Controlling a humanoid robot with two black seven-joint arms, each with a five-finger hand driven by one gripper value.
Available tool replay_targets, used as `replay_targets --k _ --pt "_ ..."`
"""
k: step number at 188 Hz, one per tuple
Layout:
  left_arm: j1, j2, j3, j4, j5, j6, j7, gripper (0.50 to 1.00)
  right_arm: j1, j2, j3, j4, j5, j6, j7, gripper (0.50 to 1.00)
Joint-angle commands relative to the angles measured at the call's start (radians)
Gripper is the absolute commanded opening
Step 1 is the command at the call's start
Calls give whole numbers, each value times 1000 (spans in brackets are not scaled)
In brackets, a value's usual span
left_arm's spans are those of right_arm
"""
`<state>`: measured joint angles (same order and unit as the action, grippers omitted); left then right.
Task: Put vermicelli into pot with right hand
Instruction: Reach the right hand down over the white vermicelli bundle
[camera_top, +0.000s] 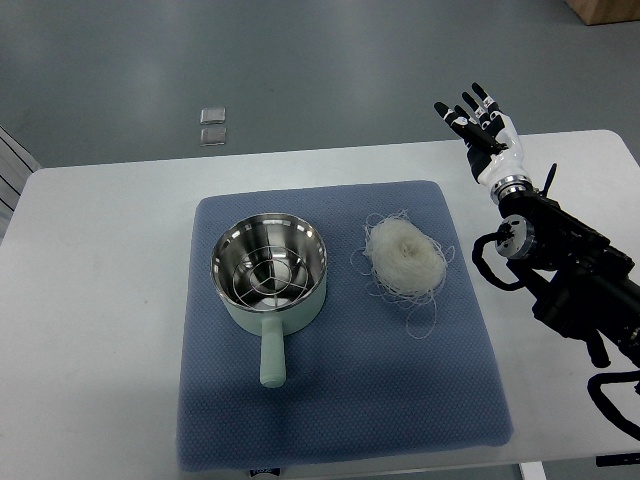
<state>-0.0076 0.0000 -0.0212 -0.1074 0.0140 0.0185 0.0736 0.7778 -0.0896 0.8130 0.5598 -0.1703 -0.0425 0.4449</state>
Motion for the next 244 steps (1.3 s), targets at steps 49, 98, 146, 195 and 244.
replay_targets --k 49,98,146,195,244 --pt "0 0 0 0 0 0 0 1000 5 -35 -29 48 -103 27 3 921" --pt "-2 0 0 0 0 0 0 1000 -12 -174 -61 181 -425 85 2 921" --pt "-2 0 0 0 0 0 0 1000 -18 -303 -124 285 -716 234 5 921" --pt "-2 0 0 0 0 0 0 1000 -2 -446 -184 422 -988 378 11 921" --pt "-2 0 0 0 0 0 0 1000 14 -524 -186 548 -1233 492 17 921"
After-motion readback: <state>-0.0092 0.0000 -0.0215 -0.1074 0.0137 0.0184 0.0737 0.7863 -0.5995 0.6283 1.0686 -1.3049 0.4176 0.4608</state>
